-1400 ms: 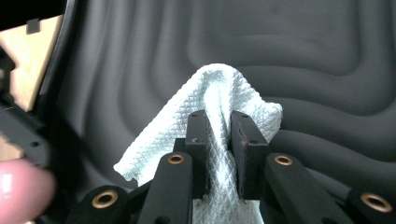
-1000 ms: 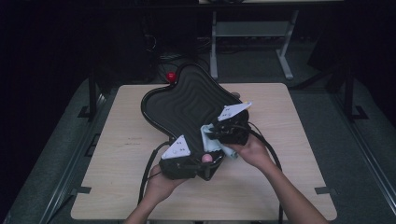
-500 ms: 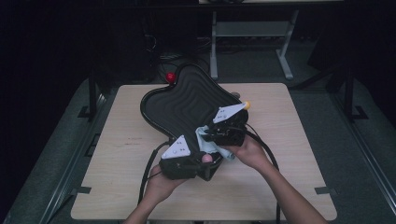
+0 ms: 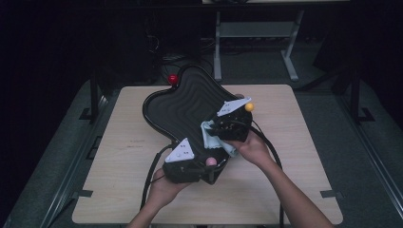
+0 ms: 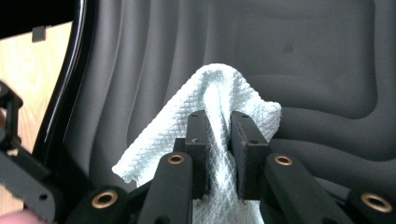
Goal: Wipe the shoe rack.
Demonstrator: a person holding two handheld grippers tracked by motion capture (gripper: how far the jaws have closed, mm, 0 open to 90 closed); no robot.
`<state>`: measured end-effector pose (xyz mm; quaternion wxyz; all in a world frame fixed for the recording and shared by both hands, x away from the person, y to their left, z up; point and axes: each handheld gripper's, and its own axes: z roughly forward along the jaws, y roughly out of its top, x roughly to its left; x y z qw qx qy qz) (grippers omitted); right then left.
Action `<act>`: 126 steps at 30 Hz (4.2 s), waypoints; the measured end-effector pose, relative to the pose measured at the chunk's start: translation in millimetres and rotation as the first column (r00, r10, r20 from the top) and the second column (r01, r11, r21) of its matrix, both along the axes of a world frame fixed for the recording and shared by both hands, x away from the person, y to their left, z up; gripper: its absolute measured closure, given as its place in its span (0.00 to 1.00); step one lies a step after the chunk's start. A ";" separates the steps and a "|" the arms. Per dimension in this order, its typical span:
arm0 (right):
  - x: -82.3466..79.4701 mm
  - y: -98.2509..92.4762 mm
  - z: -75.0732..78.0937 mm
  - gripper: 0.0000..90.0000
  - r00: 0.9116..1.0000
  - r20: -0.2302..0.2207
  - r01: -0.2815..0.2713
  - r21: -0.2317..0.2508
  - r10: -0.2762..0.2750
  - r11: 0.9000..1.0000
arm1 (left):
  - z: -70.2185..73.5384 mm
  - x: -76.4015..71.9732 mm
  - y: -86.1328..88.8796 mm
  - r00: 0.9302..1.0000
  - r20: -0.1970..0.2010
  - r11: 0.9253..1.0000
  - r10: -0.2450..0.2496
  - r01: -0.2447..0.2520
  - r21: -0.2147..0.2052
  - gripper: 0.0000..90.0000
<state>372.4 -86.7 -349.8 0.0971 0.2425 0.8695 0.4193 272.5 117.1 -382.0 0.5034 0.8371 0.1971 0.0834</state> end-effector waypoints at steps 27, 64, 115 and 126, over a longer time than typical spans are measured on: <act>-9.1 44.8 12.6 0.86 0.980 0.043 -0.198 0.044 0.197 0.979 | -0.7 -3.3 -1.2 1.000 0.001 1.000 0.015 -0.015 -0.006 0.67; 18.7 52.2 21.2 0.86 0.990 0.054 -0.136 0.098 0.132 0.986 | -0.9 -4.1 -0.9 1.000 0.011 1.000 0.015 -0.015 -0.003 0.67; 21.1 97.1 39.6 0.86 0.983 0.100 -0.165 0.094 0.155 0.982 | -0.9 -5.7 1.1 1.000 0.005 1.000 0.026 -0.026 -0.008 0.67; 25.5 99.5 41.1 0.86 0.984 0.098 -0.159 0.107 0.148 0.981 | -0.9 -5.3 1.4 1.000 0.006 1.000 0.023 -0.023 -0.006 0.67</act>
